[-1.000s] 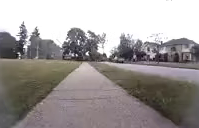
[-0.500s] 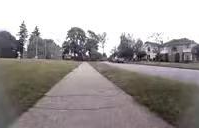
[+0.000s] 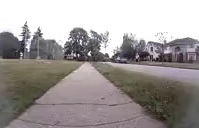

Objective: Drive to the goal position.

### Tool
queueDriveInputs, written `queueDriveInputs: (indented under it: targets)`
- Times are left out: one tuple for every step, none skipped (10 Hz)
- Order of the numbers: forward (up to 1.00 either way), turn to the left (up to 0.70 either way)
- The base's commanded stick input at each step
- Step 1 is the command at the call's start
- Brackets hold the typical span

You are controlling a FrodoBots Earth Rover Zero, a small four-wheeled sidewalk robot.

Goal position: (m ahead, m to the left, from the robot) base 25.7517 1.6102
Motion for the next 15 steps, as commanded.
queueDriveInputs:
  targets:
    - [0.7,0.0]
    - [0.7,0.0]
    - [0.7,0.0]
    - [0.7,0.0]
    - [0.7,0.0]
    - [0.7,0.0]
    - [0.7,0.0]
    - [0.7,0.0]
    - [0.7,0.0]
    - [0.7,0.0]
    - [0.7,0.0]
    - [0.7,0.0]
    - [0.7,0.0]
    - [0.7,0.0]
    - [0.7,0.0]
